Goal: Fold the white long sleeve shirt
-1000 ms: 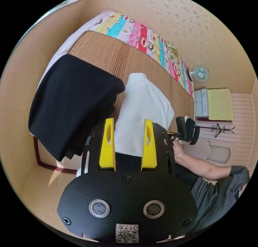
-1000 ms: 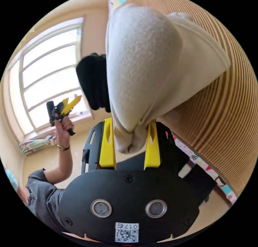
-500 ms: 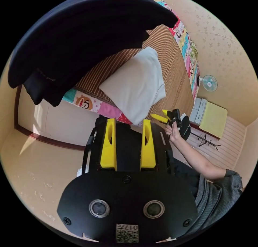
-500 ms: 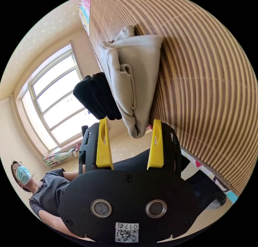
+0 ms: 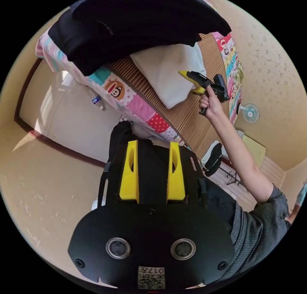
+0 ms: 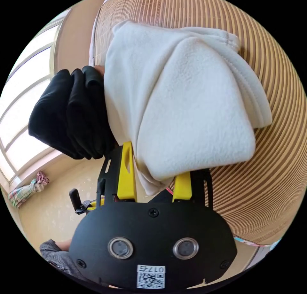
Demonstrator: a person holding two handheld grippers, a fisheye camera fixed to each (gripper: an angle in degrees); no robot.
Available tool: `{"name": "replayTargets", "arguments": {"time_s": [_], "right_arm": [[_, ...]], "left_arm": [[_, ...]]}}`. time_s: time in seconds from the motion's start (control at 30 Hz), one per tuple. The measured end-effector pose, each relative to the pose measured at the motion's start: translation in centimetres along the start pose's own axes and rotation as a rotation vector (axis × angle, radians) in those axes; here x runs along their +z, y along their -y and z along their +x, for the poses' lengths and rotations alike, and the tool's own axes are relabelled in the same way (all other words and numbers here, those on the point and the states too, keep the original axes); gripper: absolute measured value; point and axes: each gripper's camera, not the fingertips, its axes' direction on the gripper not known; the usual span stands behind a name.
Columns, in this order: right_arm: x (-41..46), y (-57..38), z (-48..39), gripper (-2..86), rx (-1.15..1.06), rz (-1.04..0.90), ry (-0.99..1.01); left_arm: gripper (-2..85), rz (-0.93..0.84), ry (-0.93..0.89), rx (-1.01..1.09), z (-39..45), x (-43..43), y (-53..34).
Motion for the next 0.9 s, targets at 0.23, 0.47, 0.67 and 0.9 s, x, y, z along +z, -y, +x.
{"name": "replayTargets", "arguments": {"time_s": [0.23, 0.47, 0.67, 0.9], "right_arm": [[-5.2, -9.8, 5.7, 11.0, -0.053, 0.018, 0.179], [-16.2, -30.2, 15.3, 1.9, 0.178, 0.221, 0.017], [-25.3, -48.5, 20.5, 1.0, 0.441, 0.492, -0.408], [-30.4, -65.3, 31.3, 3.3, 0.885, 0.810, -0.255]], "left_arm": [[13.6, 0.021, -0.020, 0.040, -1.0, 1.3, 2.9], [13.5, -0.127, 0.031, 0.271, 5.8, 10.3, 10.1], [13.5, -0.175, 0.040, 0.489, 16.5, 19.1, 14.4], [13.4, -0.246, 0.050, 0.601, 26.0, 32.4, 13.9]]}}
